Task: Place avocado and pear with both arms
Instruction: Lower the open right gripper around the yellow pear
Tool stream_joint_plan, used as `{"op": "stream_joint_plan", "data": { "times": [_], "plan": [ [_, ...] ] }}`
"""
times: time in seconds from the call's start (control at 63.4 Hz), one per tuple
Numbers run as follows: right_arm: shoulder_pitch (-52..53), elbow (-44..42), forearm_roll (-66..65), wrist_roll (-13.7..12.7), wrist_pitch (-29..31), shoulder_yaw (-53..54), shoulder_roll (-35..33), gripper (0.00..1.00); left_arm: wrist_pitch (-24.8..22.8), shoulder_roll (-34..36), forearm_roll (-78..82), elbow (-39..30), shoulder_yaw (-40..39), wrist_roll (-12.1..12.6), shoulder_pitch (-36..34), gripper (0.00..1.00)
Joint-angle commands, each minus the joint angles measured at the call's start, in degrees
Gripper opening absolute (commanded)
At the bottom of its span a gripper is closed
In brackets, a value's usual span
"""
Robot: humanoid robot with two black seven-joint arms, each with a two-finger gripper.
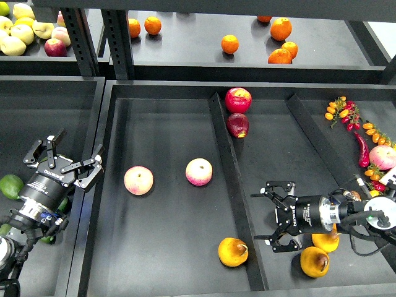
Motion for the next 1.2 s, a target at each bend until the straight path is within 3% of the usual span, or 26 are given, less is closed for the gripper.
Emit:
{"op": "stream_joint_plan", "data": {
  "times": [0.0, 1.184],
  "plan": [
    [0.1, -1.2, -1.6, 0.0, -0.1, -0.8, 1.5, 1.0, 0.0, 0.0, -0.1, -0.2, -0.1, 0.0, 0.0, 0.99],
    [-0.8, -12.3, -2.8, 0.0, -0.4, -6.5, 10.1, 1.0, 0.0, 0.0, -0.1, -0.6, 0.1, 0.0, 0.0, 0.99]
  ]
}}
